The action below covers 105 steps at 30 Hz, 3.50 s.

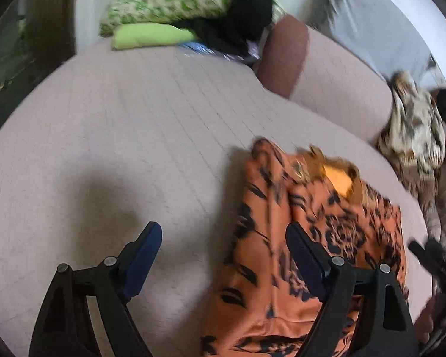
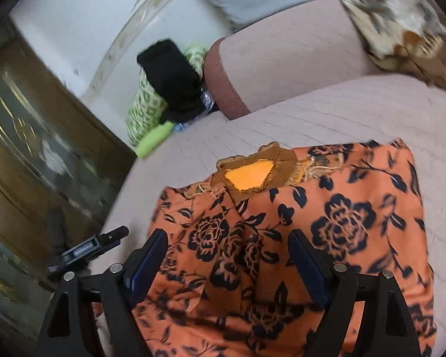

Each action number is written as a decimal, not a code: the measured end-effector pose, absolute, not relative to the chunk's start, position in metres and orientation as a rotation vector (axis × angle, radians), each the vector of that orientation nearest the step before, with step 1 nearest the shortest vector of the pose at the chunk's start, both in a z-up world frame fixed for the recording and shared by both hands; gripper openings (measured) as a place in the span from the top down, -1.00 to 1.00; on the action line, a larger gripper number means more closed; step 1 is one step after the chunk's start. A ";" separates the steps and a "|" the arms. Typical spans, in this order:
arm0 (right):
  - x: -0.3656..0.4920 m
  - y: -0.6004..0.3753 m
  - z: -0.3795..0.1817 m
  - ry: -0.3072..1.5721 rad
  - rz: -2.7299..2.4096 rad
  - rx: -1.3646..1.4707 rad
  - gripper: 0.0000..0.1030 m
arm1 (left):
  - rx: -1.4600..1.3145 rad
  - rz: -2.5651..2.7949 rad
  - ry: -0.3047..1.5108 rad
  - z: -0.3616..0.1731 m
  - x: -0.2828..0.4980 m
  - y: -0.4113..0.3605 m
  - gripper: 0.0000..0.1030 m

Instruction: Fold small clothes

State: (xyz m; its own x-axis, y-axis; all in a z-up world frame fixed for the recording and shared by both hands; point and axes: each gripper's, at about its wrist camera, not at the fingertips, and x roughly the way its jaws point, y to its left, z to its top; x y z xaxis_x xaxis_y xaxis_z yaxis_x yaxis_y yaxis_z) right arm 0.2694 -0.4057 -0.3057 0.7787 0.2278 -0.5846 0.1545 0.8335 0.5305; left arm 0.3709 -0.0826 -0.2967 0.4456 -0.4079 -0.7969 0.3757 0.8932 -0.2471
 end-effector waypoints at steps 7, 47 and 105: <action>0.349 -0.379 -0.345 0.853 0.082 0.465 -0.40 | 0.167 -0.461 1.094 -0.335 0.362 -0.126 -0.18; 0.162 -0.584 -0.347 0.671 -0.547 0.929 -0.64 | -0.091 -0.396 1.005 -0.301 0.385 -0.094 -0.69; 0.146 -0.576 -0.302 0.164 -0.444 0.761 -0.17 | 0.171 -0.384 0.856 -0.319 0.387 -0.154 0.68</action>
State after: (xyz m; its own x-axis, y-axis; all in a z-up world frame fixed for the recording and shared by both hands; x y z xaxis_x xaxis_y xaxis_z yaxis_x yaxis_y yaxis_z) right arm 0.1457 -0.5761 -0.3023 0.8952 -0.3288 -0.3007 0.4453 0.6370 0.6293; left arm 0.3870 -0.1542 -0.3192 0.5922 -0.2607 -0.7625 0.3964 0.9181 -0.0060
